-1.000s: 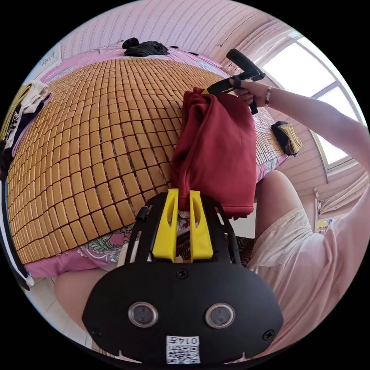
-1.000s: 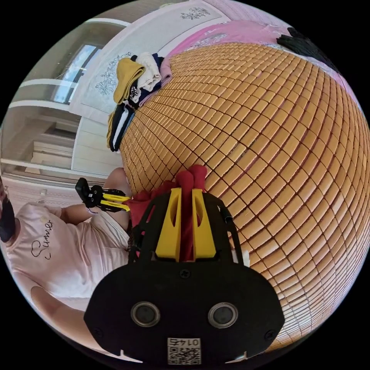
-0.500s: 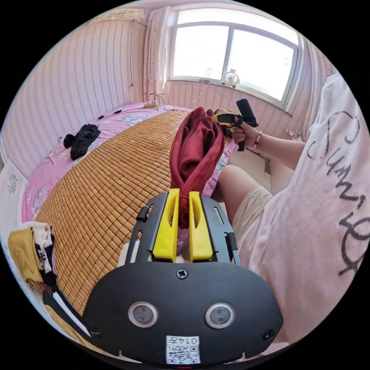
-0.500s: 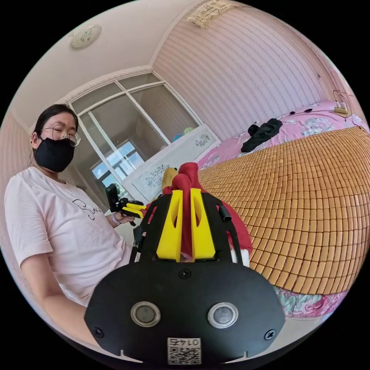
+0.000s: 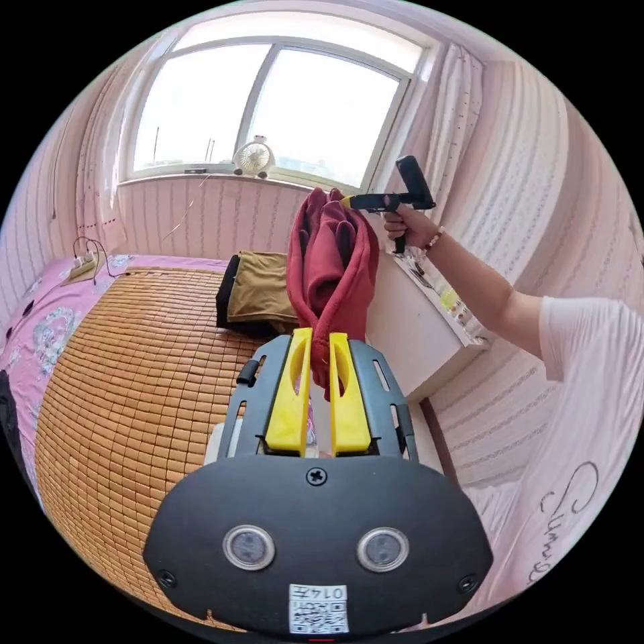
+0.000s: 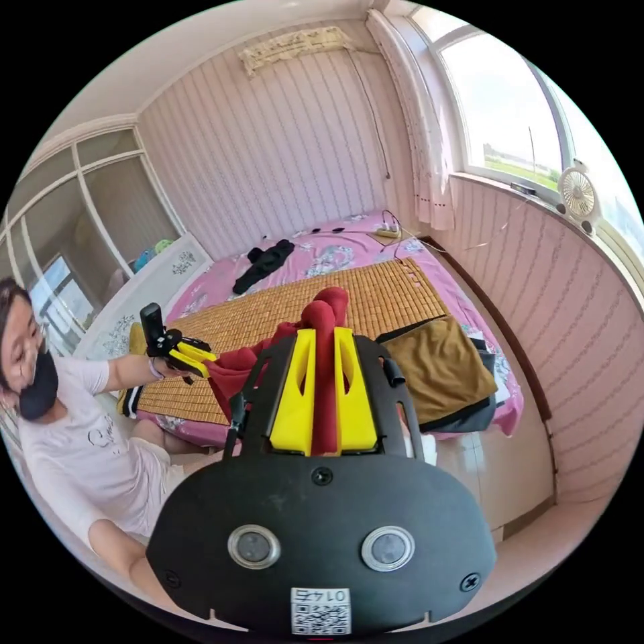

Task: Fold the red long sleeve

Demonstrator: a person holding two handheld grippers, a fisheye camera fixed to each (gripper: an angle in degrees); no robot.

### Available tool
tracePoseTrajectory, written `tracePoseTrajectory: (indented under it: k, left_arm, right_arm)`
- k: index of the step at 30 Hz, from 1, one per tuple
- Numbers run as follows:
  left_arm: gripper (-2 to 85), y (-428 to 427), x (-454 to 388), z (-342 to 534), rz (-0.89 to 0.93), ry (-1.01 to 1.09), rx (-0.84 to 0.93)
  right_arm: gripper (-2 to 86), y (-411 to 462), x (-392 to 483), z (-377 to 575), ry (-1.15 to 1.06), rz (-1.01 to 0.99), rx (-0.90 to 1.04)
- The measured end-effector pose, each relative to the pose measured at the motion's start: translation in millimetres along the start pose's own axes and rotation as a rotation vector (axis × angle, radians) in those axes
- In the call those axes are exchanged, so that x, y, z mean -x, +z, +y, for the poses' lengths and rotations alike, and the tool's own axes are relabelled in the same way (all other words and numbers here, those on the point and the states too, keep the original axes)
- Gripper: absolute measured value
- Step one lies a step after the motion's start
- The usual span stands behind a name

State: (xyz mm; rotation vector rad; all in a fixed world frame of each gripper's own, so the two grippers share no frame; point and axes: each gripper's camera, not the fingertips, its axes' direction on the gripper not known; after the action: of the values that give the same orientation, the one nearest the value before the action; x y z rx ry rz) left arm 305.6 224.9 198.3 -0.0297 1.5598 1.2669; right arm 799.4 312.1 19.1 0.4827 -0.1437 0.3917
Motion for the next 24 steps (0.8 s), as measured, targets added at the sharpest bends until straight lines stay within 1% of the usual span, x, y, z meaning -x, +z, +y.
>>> tracePoseTrajectory:
  k: [1,2,3,4,5,6,7,8,10,11,13,15,17,19,21,22,24]
  left_arm:
    - [5.9,14.4,14.3,-11.4,-0.015,-0.038,0.014]
    - [6.9,39.0,41.4,-26.9,-0.098,-0.121,0.045]
    - [6.9,57.3,64.9,-31.1,-0.21,-0.203,0.081]
    - [6.9,64.4,75.0,-29.4,-0.252,-0.243,0.102]
    - [7.0,74.7,91.5,-19.6,-0.279,-0.314,0.142]
    - [6.8,79.3,101.5,-3.6,-0.262,-0.362,0.163]
    - [6.7,79.8,104.1,5.8,-0.248,-0.376,0.167]
    - [6.5,78.2,105.2,25.7,-0.235,-0.389,0.176]
    - [6.1,68.4,100.3,59.0,-0.218,-0.395,0.195]
    - [5.9,56.3,93.5,83.2,-0.197,-0.393,0.2]
    - [5.7,30.4,78.6,121.6,-0.202,-0.391,0.2]
    - [5.7,-13.7,55.3,176.5,-0.219,-0.434,0.178]
    - [5.6,-50.5,34.9,220.8,-0.203,-0.503,0.128]
    - [5.3,-85.1,10.4,264.5,-0.238,-0.559,0.083]
    - [5.1,-126.1,-24.9,318.9,-0.373,-0.628,0.046]
    - [5.1,-135.6,-33.7,331.7,-0.411,-0.641,0.034]
    - [4.8,-171.8,-66.6,379.0,-0.572,-0.71,-0.016]
  right_arm:
    - [8.0,12.2,-28.7,-27.2,0.113,0.069,0.006]
    - [9.7,26.0,-51.6,-40.1,0.26,0.171,0.022]
    - [10.5,32.2,-58.0,-41.2,0.31,0.221,0.021]
    - [10.9,44.6,-60.5,-31.9,0.342,0.287,-0.039]
    - [10.4,63.1,-56.6,-11.4,0.314,0.291,-0.112]
    - [9.3,76.4,-55.5,0.5,0.295,0.278,-0.123]
    - [7.3,111.9,-59.9,24.4,0.299,0.242,-0.074]
    - [7.3,154.6,-70.3,47.0,0.343,0.207,0.055]
    - [7.3,202.8,-81.9,76.8,0.399,0.211,0.203]
    - [7.0,208.0,-79.2,91.2,0.404,0.24,0.155]
    - [6.8,210.2,-75.8,105.5,0.426,0.202,0.102]
    - [8.1,208.0,-62.0,119.2,0.398,0.166,0.036]
    - [8.6,202.6,-23.0,142.7,0.303,0.209,-0.023]
    - [8.6,201.5,15.2,169.9,0.241,0.167,-0.043]
    - [8.7,208.7,59.0,206.2,0.195,0.078,-0.052]
    - [8.7,218.7,89.3,230.9,0.167,0.01,-0.034]
    - [8.4,240.3,137.5,266.1,0.133,-0.091,0.017]
